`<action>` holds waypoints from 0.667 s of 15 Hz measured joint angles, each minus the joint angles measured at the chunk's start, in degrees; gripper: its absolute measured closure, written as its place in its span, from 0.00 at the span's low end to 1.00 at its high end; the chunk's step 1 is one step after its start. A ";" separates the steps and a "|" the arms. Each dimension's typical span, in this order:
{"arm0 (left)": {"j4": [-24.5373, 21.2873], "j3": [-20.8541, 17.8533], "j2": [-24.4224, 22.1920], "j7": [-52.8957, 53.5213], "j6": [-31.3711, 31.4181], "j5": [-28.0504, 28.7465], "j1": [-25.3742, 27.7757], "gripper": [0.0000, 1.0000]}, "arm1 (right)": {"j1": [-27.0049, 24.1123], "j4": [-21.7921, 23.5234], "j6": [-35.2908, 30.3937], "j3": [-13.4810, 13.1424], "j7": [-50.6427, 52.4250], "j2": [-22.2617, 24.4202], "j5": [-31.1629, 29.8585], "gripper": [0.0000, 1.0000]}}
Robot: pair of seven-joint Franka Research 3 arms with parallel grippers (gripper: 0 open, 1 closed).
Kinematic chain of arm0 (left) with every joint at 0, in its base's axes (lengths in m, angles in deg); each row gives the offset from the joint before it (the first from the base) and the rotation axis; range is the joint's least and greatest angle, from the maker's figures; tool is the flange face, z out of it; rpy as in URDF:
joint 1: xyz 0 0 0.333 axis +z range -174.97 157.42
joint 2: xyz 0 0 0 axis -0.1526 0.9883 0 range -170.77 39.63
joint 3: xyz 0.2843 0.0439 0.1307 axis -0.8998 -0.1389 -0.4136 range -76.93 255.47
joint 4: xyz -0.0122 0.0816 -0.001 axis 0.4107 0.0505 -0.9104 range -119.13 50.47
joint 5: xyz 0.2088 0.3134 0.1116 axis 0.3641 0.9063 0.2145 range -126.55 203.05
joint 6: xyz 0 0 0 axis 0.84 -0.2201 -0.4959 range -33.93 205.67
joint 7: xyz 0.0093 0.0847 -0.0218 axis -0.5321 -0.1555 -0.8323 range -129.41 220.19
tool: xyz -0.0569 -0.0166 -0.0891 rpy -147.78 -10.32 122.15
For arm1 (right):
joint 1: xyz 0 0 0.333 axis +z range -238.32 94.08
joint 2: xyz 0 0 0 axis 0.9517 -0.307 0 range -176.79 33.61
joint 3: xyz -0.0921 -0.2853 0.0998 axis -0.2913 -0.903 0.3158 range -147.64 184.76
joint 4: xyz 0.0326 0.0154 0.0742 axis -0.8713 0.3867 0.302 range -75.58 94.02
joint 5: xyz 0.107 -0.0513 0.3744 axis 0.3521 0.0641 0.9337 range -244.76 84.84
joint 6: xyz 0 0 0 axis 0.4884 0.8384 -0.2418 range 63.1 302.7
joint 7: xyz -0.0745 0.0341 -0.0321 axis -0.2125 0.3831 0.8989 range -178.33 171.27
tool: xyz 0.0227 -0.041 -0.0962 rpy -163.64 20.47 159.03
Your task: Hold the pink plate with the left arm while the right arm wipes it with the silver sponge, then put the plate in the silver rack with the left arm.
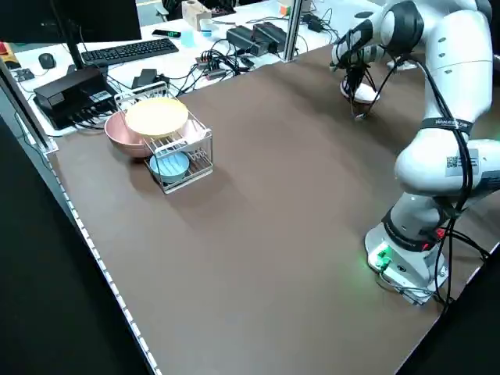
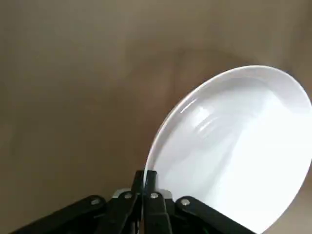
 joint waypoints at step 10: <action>0.11 -0.17 -14.63 8.87 -22.43 0.06 14.45 0.97 | -7.85 4.44 1.27 -0.78 12.60 -3.47 -12.58 0.93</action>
